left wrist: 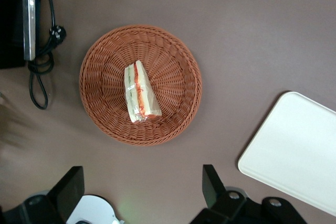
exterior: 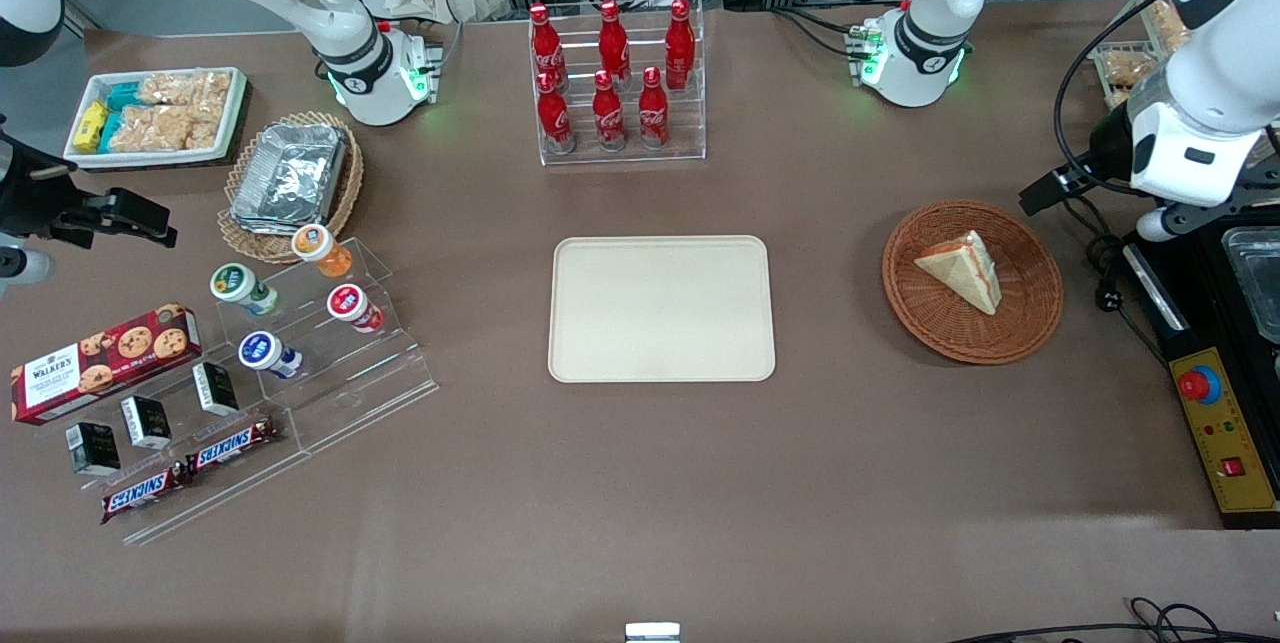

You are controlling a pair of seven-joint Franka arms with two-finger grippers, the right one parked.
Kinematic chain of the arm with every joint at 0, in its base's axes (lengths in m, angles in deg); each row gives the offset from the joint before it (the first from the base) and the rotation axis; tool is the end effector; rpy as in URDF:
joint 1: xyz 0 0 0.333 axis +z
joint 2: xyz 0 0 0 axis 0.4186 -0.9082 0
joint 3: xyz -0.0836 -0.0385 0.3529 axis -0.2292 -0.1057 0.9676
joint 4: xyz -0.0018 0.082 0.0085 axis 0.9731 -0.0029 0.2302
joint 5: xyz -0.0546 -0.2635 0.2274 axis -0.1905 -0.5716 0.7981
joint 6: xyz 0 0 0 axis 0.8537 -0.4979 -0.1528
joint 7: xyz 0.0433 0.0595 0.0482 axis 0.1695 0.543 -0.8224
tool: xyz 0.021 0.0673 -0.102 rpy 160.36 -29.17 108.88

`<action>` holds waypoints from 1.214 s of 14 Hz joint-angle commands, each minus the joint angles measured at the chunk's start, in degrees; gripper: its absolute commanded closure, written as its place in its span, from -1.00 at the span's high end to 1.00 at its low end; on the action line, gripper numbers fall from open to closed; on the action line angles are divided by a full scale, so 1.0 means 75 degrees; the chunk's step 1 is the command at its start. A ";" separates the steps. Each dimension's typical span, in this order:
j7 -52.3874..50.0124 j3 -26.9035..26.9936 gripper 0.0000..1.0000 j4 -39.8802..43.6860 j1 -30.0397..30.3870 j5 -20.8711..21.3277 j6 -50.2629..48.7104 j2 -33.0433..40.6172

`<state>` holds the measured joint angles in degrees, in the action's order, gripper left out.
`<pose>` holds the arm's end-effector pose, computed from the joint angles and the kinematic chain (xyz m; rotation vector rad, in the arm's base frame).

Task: Place sandwich from basket to tray
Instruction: 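Move the open left gripper over the wrapped sandwich in the wicker basket, then lower the left gripper onto the sandwich and close on it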

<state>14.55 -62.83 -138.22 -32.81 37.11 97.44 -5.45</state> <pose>0.4496 -0.0382 0.5947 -3.0317 -0.7261 0.1408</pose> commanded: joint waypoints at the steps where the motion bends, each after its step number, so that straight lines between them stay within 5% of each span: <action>1: -0.0584 0.0003 1.00 -0.1356 0.0055 0.0041 0.0706 0.0967; 10: -0.1170 -0.0032 1.00 -0.2893 0.0360 0.0100 0.2334 0.0817; 17: -0.2308 -0.0044 1.00 -0.3583 0.0336 0.0522 0.3927 -0.0484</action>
<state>-0.29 -62.79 -162.53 -30.37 39.50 123.32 -8.69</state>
